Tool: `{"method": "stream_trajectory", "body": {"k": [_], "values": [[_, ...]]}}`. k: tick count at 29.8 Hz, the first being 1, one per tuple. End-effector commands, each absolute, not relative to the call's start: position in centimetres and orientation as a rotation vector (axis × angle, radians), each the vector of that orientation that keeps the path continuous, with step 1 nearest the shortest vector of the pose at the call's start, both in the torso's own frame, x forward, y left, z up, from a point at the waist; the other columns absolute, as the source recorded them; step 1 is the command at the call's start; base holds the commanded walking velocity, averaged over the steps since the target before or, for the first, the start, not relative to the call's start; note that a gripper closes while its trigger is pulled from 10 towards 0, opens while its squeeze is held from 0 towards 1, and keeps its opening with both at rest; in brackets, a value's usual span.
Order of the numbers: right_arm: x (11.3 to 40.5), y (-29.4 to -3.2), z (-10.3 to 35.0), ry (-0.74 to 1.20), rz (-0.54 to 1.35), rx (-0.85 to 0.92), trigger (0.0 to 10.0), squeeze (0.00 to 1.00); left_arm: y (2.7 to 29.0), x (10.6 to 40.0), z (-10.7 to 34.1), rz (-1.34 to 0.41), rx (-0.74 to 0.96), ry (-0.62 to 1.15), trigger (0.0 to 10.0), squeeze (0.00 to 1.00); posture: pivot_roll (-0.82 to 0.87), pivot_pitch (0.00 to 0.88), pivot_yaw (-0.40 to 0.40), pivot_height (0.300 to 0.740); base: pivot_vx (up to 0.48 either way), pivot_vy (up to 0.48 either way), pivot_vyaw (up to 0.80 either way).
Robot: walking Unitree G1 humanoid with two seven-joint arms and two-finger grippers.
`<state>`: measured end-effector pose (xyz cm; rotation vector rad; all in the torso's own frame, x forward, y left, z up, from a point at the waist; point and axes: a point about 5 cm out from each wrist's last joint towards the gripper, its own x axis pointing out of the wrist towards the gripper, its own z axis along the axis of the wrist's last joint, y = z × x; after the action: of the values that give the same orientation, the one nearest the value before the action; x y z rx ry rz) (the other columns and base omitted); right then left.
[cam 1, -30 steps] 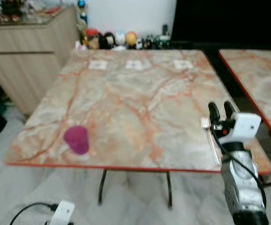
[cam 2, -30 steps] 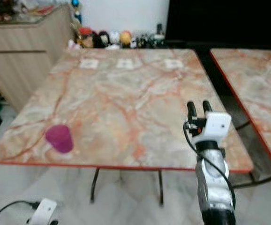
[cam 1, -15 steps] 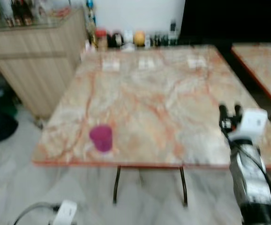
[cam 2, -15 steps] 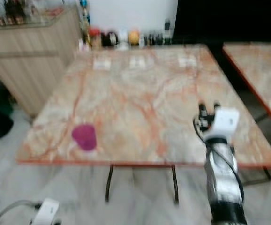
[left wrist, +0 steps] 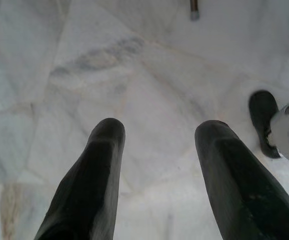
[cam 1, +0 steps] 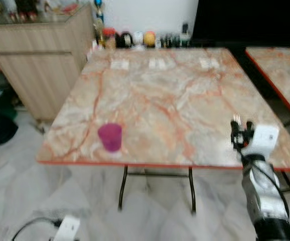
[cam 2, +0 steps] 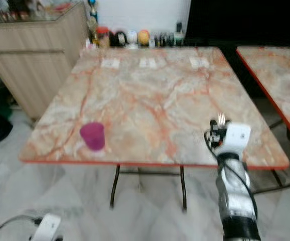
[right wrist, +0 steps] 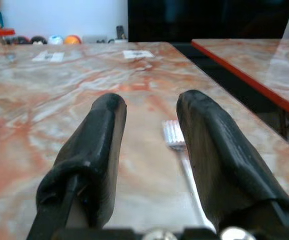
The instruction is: Setting the table
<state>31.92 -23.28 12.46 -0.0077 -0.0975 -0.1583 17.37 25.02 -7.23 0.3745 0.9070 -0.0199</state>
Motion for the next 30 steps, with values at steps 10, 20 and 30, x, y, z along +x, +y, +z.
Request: {"method": "stream_trajectory", "body": {"k": [10, 20, 30], "values": [[31.86, -23.92, 12.14, -0.079, -0.180, -0.004, 10.0, 0.00, 24.89, 17.07, -7.44, -0.030, 0.383, 0.927, 10.0, 0.00, 0.05, 0.000, 0.025, 0.740, 0.000, 0.000, 0.00], [31.94, -23.68, 11.94, -0.068, -0.156, 0.002, 10.0, 0.00, 24.97, 16.63, -7.65, -0.017, 0.373, 0.944, 10.0, 0.00, 0.05, 0.000, 0.023, 0.740, 0.000, 0.000, 0.00], [31.91, -23.39, 11.69, -0.061, -0.141, 0.002, 10.0, 0.00, 25.18, 16.46, -7.66, -0.012, 0.366, 0.948, 10.0, 0.00, 0.05, 0.000, 0.023, 0.740, 0.331, 0.000, 0.00]]}}
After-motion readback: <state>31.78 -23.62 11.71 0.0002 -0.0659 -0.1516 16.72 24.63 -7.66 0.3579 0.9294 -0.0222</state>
